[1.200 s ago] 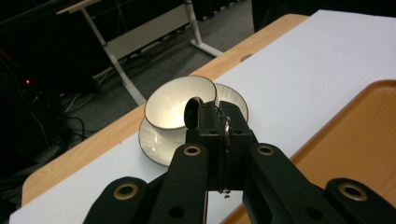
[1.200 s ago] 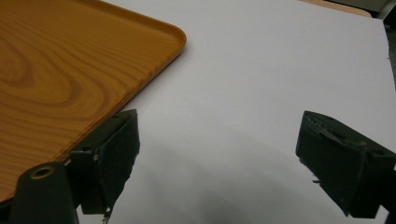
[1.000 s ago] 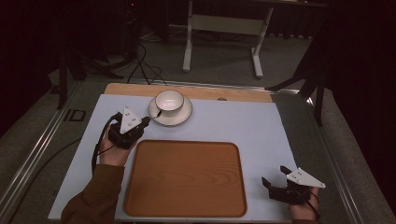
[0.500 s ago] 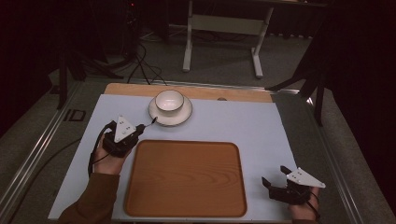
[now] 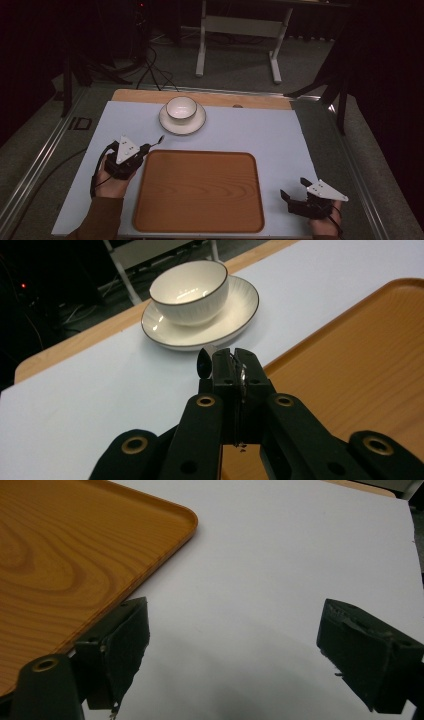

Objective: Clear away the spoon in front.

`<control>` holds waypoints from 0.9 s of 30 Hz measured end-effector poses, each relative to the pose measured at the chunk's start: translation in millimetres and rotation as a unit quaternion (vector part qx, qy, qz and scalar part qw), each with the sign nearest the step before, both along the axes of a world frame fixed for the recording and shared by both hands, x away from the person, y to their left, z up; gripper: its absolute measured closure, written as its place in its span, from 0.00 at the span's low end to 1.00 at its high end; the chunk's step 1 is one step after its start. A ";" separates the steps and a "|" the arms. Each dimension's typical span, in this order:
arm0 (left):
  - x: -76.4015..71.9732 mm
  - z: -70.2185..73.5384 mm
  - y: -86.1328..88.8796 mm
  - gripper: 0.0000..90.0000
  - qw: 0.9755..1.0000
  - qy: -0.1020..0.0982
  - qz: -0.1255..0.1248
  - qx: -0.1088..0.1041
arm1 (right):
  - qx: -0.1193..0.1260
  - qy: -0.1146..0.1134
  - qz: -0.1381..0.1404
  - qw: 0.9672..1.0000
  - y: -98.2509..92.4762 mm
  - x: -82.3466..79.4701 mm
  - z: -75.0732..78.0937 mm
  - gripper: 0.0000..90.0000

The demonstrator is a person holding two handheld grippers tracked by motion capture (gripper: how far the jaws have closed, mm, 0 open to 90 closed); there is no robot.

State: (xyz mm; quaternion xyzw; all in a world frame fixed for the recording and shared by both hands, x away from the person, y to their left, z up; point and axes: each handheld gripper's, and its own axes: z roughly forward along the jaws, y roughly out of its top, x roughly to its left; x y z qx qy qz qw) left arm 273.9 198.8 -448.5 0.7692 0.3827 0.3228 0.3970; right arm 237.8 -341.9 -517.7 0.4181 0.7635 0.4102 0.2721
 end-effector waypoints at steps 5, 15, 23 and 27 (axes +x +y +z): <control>-6.1 -5.1 3.0 0.98 1.000 0.005 0.002 -0.004 | 0.000 0.000 -0.001 1.000 0.0 0.0 -0.1 0.15; -17.1 -10.5 6.3 0.98 1.000 0.010 0.002 -0.002 | -0.001 0.000 -0.001 1.000 0.2 0.3 -0.1 0.15; -24.3 -13.9 8.6 0.98 1.000 0.014 0.006 0.001 | -0.001 0.000 -0.001 1.000 -0.1 0.5 -0.1 0.15; -26.8 -16.3 8.9 0.98 1.000 0.017 0.005 0.005 | 0.000 0.000 -0.003 1.000 -0.4 0.1 0.0 0.15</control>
